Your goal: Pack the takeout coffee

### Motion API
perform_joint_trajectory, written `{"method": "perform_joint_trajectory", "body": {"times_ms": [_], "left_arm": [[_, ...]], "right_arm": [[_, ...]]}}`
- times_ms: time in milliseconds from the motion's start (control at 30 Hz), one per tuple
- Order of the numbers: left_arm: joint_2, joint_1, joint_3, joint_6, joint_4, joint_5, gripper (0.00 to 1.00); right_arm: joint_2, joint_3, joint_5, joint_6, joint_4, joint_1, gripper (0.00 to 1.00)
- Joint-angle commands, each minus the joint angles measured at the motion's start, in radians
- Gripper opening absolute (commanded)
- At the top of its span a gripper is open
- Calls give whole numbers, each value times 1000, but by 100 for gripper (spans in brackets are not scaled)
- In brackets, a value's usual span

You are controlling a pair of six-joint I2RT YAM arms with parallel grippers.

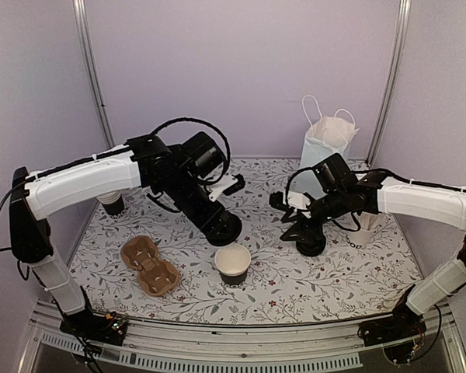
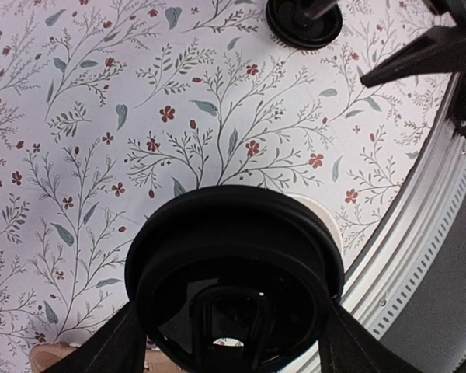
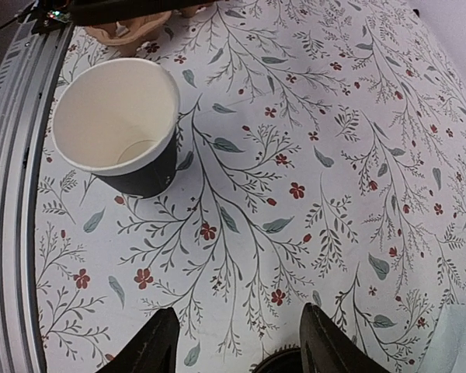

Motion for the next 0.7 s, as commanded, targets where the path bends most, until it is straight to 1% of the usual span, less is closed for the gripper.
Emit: {"method": "perform_joint_trajectory", "body": {"times_ms": [0,267,333,667], "left_arm": [[66,-56,80,47,-129,-71,73],[151,-157,146,90,-184,-110,73],[165,-163,157,92,-186,-139,73],[214,-177,185,104,-190,-197,73]], "right_arm": [[51,-9,90,50,143,-17,56],[35,-51,109,41,179,-19,56],[31,-59,119,38,186,-20,56],[28,-73,171,40,208,-23,56]]}}
